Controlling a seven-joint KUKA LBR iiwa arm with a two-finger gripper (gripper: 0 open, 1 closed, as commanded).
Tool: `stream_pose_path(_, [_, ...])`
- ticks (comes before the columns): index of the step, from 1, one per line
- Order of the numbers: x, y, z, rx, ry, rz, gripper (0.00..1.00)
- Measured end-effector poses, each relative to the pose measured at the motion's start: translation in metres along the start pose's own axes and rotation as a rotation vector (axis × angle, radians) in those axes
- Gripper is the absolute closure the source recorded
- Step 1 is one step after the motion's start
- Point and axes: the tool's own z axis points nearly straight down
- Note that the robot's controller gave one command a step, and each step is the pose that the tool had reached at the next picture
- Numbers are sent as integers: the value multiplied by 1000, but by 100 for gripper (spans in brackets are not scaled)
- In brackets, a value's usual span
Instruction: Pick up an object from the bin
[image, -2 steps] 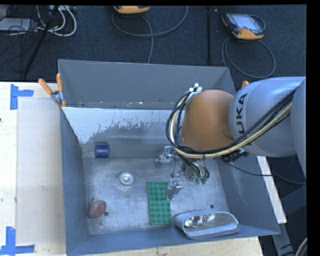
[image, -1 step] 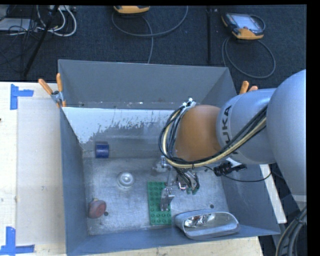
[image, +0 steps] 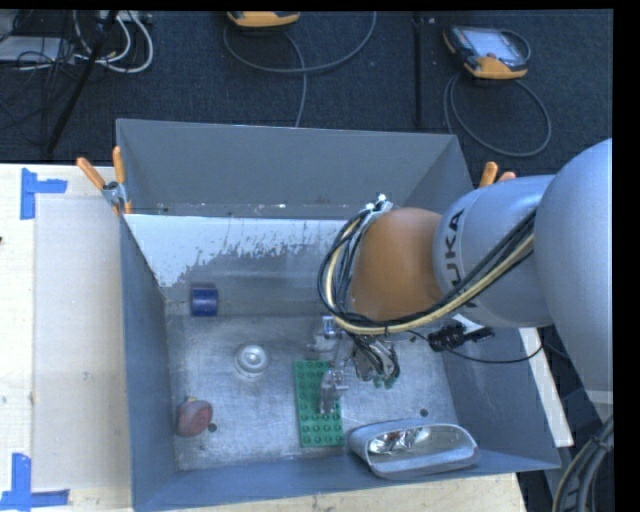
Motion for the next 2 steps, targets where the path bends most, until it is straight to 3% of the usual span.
stream_pose_path(1, [2,7,-118,2,-12,-226,100])
stream_pose_path(2, [-72,-25,-224,6,-15,-509,100])
